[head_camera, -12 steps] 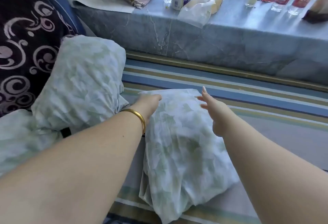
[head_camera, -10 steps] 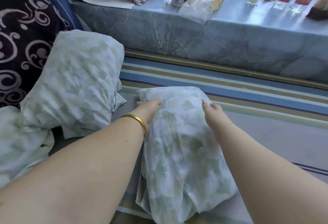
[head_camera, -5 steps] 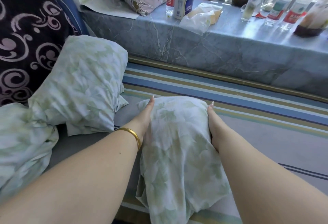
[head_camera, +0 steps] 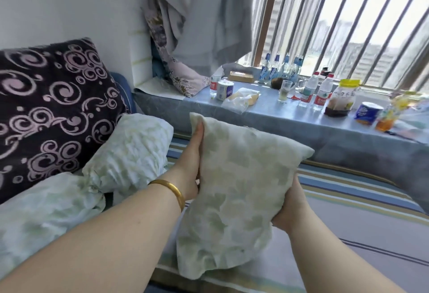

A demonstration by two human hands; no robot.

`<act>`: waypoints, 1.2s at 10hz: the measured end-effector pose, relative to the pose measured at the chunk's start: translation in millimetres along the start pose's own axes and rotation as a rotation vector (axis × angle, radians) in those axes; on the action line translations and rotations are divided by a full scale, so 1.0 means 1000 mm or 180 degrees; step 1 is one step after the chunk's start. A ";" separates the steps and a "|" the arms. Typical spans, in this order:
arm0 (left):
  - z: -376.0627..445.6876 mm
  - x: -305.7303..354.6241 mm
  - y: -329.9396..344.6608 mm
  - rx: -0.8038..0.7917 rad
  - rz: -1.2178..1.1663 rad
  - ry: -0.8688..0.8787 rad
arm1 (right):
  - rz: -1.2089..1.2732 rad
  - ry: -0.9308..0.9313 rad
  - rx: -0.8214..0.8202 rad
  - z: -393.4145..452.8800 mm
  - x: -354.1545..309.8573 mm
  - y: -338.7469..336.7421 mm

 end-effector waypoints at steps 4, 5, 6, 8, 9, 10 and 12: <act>-0.099 -0.017 0.011 0.0591 0.1097 -0.0014 | -0.0557 -0.0198 0.0021 -0.107 0.000 0.031; -0.115 0.000 0.010 0.0866 0.1072 0.0313 | -0.0783 -0.0548 -0.0018 -0.122 -0.011 0.050; -0.128 0.027 0.021 0.0800 0.0845 0.0556 | -0.0600 -0.0646 0.0037 -0.136 -0.024 0.068; -0.162 0.064 0.072 -0.0564 0.1119 0.0364 | -0.1067 -0.1144 0.0206 -0.158 -0.060 0.098; -0.176 0.062 0.077 -0.0961 0.1348 0.0041 | -0.1300 -0.1395 0.0178 -0.172 -0.070 0.107; -0.183 0.070 0.079 -0.1252 0.1071 0.0033 | -0.1408 -0.1514 0.0179 -0.192 -0.076 0.112; -0.174 0.079 0.080 -0.0424 0.0634 0.0321 | -0.0415 -0.1496 -0.0469 -0.203 -0.064 0.118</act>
Point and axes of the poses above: each hand's wrist, its own z-axis towards the middle knuckle, its own y-axis out of the palm, x = y × z, the point moved 7 cm from there along z, towards the middle knuckle
